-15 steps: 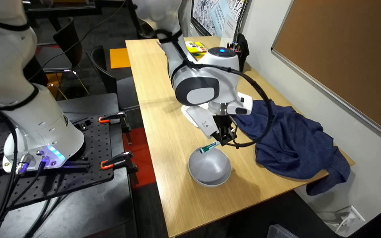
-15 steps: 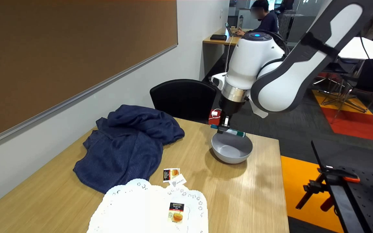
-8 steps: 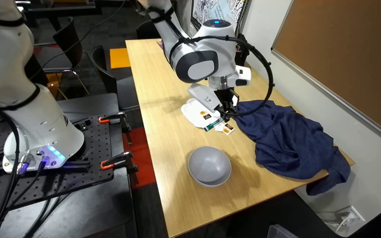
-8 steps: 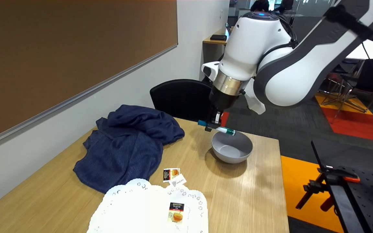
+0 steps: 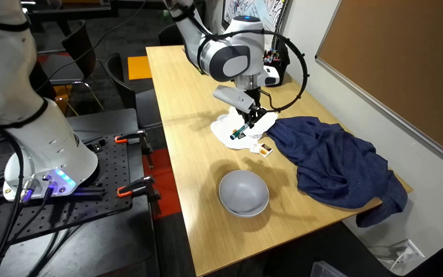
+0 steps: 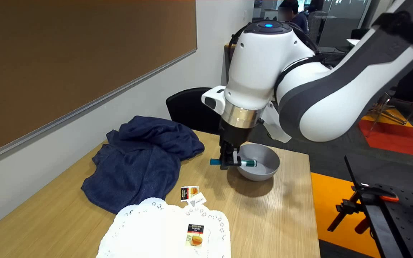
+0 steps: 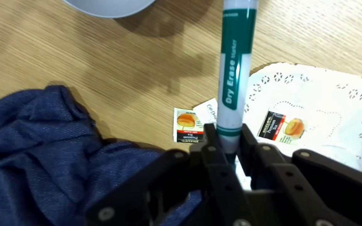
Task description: Take the marker out of the bowl and put it on the table
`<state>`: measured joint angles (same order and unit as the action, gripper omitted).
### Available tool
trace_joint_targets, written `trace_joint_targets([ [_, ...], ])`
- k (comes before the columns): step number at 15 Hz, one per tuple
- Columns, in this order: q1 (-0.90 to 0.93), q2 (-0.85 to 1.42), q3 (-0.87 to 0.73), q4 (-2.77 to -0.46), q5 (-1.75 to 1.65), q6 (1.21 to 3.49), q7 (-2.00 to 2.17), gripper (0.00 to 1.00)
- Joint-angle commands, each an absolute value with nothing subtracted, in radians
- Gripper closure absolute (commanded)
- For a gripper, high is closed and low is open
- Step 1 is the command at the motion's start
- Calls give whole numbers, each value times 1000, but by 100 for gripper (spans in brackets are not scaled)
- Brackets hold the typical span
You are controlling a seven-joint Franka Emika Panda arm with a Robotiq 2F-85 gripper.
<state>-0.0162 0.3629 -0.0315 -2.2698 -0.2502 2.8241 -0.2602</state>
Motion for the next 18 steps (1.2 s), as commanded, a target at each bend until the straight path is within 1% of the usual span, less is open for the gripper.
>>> trace_joint_targets([
  [1, -1, 427, -5, -2199, -290, 2769, -324, 95],
  [5, -2, 508, 40, -2154, -302, 2774, -412, 95],
  [12, 17, 628, 33, -2081, -372, 2801, -431, 95],
  [13, 19, 641, 31, -2073, -376, 2802, -428, 92],
  [14, 21, 649, 27, -2068, -378, 2807, -421, 56],
  [15, 19, 653, 29, -2066, -379, 2807, -423, 55],
  [17, 16, 659, 30, -2062, -379, 2809, -421, 41],
  [18, 17, 658, 28, -2062, -380, 2810, -418, 32],
])
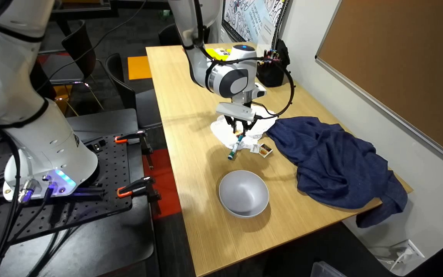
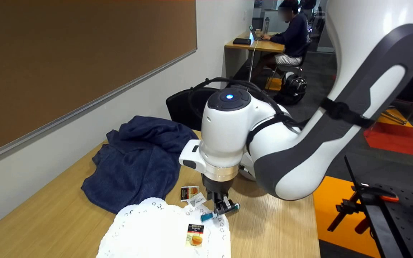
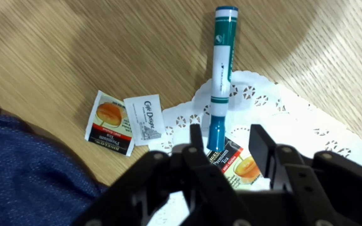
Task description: Take the marker out of the bowl and put it on the table
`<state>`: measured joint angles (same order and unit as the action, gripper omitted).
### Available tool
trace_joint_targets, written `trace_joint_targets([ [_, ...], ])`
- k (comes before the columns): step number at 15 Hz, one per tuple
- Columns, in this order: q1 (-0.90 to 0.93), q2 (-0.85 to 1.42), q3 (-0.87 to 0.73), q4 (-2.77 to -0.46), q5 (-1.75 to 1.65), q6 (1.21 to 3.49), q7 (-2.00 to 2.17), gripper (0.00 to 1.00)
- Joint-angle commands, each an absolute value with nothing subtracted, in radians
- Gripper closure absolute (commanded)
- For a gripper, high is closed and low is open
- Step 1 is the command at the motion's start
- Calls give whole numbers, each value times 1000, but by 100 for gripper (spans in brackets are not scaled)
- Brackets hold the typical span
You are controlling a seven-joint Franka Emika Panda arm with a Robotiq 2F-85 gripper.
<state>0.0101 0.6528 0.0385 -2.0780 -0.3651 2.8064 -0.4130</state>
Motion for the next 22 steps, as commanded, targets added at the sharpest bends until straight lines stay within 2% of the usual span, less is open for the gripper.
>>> trace_joint_targets([
  [1, 17, 652, 27, -2066, -379, 2809, -414, 26],
  [4, 29, 623, 8, -2089, -378, 2811, -381, 4],
  [5, 32, 607, 1, -2103, -378, 2813, -368, 0],
  [19, 13, 373, -4, -2335, -369, 2918, -358, 0],
  [22, 11, 407, 2, -2298, -367, 2894, -378, 0],
])
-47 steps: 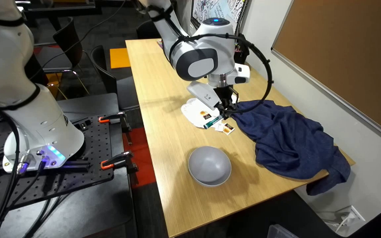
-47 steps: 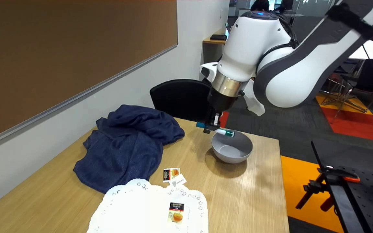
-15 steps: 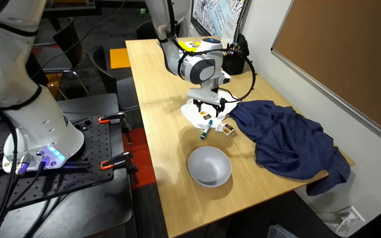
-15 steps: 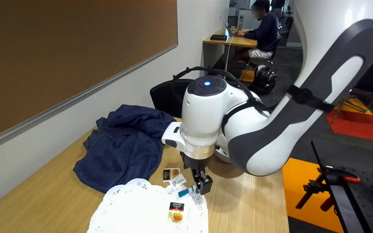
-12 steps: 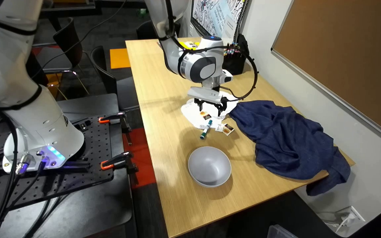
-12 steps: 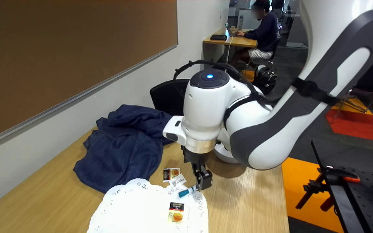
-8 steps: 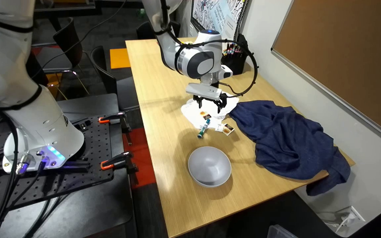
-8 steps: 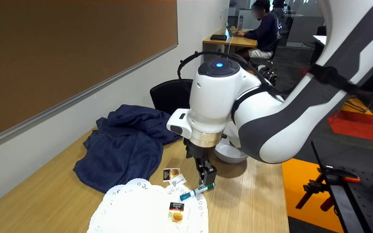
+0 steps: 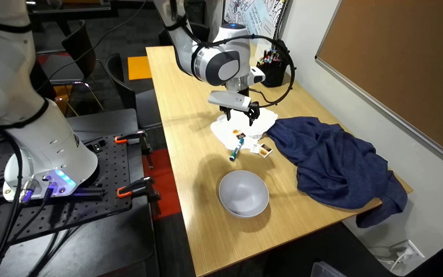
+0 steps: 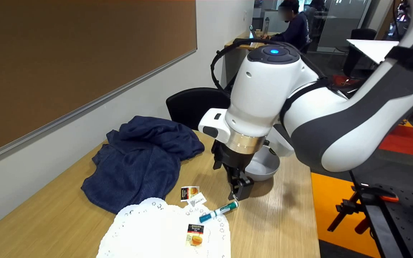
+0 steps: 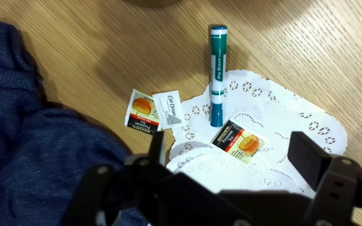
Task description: Take the marker out of the bowl and put it on the table
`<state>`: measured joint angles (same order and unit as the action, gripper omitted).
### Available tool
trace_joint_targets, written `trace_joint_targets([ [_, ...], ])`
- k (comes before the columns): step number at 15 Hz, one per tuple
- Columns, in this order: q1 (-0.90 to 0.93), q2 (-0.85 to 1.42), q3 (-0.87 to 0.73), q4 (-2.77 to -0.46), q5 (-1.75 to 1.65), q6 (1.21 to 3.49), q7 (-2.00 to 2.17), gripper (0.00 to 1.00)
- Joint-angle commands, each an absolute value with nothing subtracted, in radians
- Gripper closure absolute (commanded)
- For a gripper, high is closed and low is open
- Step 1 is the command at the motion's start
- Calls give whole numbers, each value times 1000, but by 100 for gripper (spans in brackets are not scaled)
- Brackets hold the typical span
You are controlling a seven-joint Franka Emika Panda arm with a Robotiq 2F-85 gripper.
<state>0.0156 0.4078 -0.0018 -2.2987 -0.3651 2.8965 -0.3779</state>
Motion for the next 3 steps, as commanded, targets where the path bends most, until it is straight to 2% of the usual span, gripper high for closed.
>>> trace_joint_targets([
  [1, 11, 400, 2, -2304, -366, 2894, -378, 0],
  [3, 11, 395, 2, -2310, -366, 2895, -378, 0],
])
